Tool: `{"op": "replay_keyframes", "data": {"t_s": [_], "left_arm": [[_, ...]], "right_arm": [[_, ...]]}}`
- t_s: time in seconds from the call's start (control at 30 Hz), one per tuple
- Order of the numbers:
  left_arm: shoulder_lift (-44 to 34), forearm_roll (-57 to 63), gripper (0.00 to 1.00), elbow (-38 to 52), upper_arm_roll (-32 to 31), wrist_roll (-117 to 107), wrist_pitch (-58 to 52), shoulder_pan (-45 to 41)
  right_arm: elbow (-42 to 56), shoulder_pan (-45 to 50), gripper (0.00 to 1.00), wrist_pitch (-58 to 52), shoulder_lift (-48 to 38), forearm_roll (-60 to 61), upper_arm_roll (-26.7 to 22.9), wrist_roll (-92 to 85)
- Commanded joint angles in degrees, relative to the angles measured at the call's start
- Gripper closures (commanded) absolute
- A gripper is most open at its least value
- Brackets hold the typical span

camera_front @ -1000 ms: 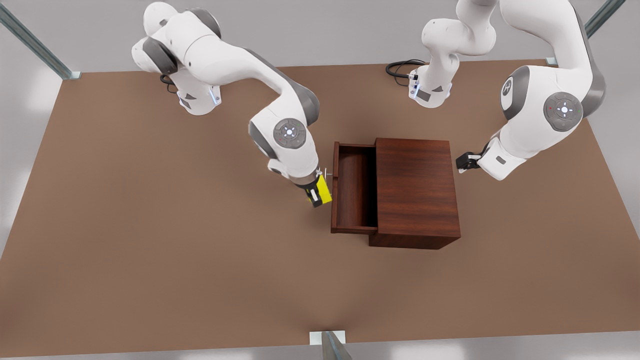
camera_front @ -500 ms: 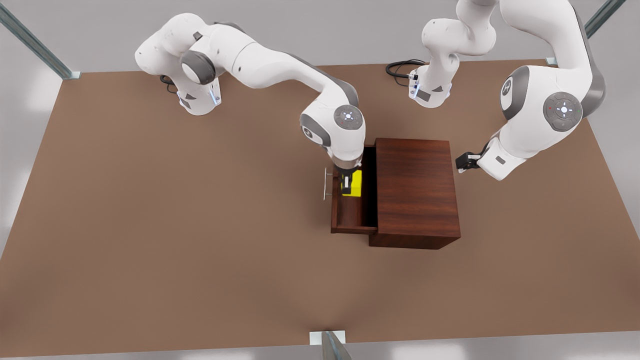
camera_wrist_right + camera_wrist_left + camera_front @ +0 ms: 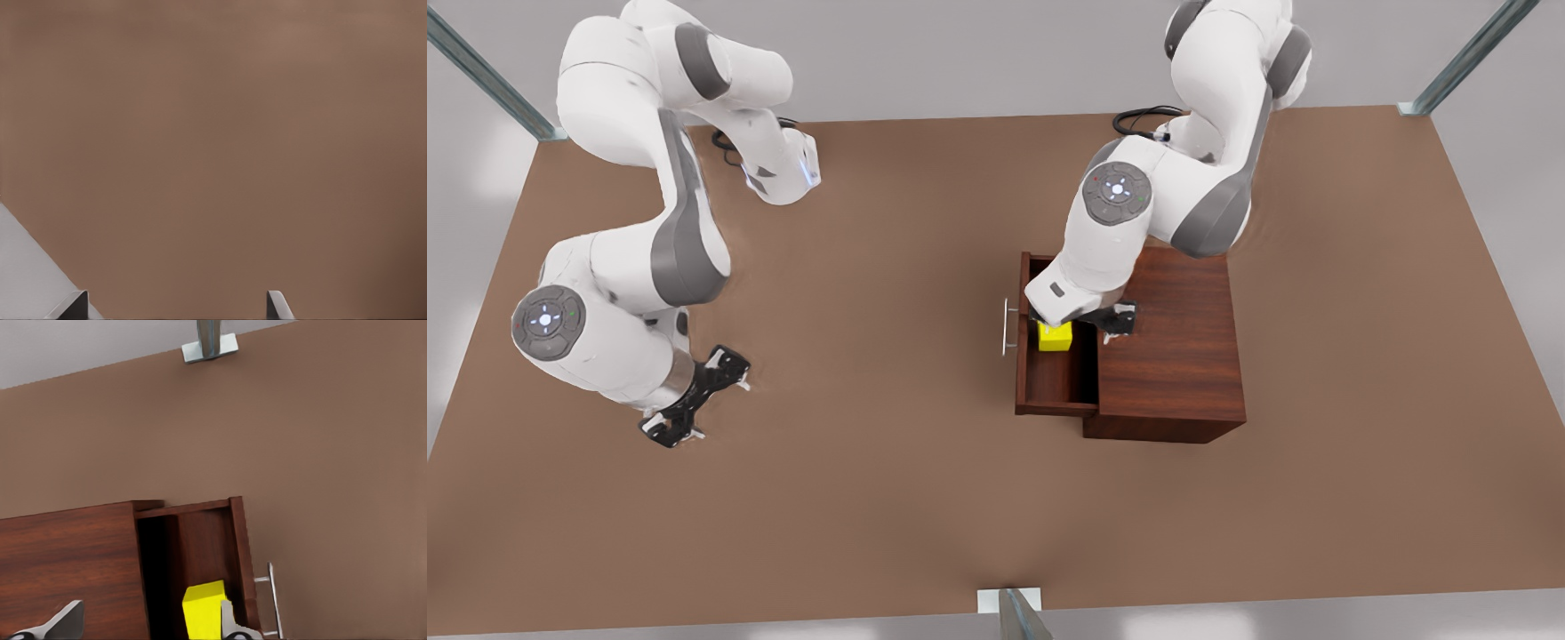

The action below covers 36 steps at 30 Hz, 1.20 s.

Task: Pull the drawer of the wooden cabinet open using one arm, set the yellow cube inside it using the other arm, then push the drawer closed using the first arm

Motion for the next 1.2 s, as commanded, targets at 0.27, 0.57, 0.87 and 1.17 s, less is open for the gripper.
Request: {"op": "replay_keyframes", "data": {"t_s": [0.27, 0.57, 0.87, 1.17], "left_arm": [[11.58, 8.78, 0.0, 2.36, -0.42, -70.1, 21.98, -12.78], [14.83, 8.78, 0.0, -4.32, -0.16, -57.26, 21.89, -12.78], [14.83, 8.87, 0.0, -8.54, -0.16, -53.57, 22.33, -13.22], [12.99, 8.78, 0.0, -12.15, 0.11, -47.95, 21.45, -12.69]], "right_arm": [[-21.15, -1.95, 0.0, -0.74, -12.41, -2.84, -4.35, -136.49], [-20.71, -2.12, 0.0, -0.74, -11.62, -2.66, -4.44, -135.52], [-20.27, -2.3, 0.0, -0.74, -11.44, -2.66, -4.44, -135.61], [-20.27, -2.39, 0.0, -0.92, -11.27, -2.75, -4.44, -135.7]]}}
